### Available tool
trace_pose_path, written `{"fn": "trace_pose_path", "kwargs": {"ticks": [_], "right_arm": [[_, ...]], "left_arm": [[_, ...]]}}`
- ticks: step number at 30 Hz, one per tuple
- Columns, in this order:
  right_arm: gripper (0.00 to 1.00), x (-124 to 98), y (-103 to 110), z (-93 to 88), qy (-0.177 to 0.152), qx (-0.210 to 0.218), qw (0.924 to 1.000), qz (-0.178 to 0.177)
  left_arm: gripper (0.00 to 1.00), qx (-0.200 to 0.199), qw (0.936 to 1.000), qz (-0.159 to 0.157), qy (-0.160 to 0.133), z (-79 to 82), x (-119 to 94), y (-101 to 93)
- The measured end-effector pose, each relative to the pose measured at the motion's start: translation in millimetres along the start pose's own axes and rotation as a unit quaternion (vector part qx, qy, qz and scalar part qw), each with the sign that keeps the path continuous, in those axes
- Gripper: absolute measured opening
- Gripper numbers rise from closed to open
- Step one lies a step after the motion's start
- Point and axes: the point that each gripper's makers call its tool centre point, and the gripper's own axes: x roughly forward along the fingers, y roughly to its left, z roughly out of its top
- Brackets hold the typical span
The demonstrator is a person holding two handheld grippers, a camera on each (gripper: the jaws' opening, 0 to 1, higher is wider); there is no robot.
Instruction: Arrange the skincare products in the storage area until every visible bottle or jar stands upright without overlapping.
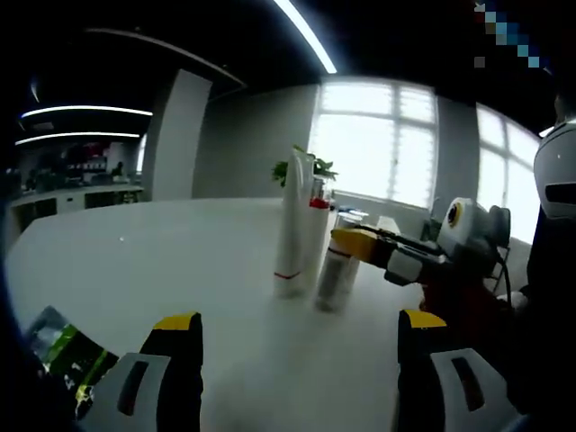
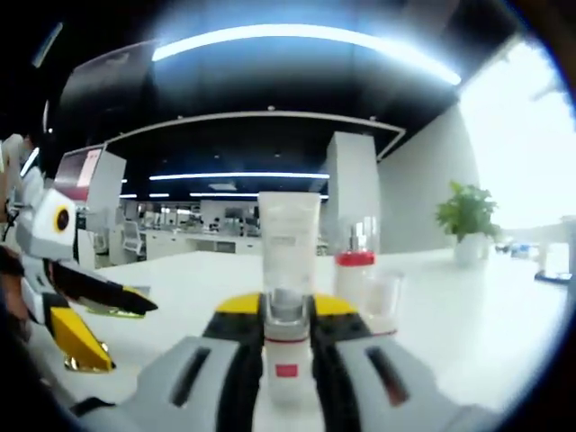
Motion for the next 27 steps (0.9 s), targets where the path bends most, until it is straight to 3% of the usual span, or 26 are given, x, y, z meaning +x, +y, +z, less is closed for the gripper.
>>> {"fn": "trace_pose_path", "kwargs": {"ticks": [4,13,15,16,18,27], "right_arm": [[0.17,-1.4,6.2,1.0,0.001,-0.017,0.9998,0.014],[0.18,-1.1,0.0,0.2,0.003,-0.015,0.9999,-0.001],[0.18,-1.6,1.5,0.7,0.003,-0.021,0.9998,0.003],[0.18,-1.7,6.7,2.2,-0.002,-0.038,0.999,0.022],[0.18,-1.4,7.6,1.5,0.002,-0.044,0.9988,0.02],[0.18,-0.5,6.0,1.7,0.002,-0.045,0.9988,0.019]], "left_arm": [[0.91,-0.001,1.0,0.003,0.001,-0.6,-0.9,1.9],[0.91,0.003,1.0,0.003,0.005,-1.6,0.7,1.5],[0.91,0.004,1.0,0.004,0.004,-1.2,0.9,1.3],[0.91,0.004,1.0,0.004,0.004,-1.4,1.1,0.9],[0.91,0.004,1.0,0.004,0.004,-2.1,1.2,0.0],[0.91,0.006,1.0,0.005,0.006,-3.2,-0.6,-2.7]]}}
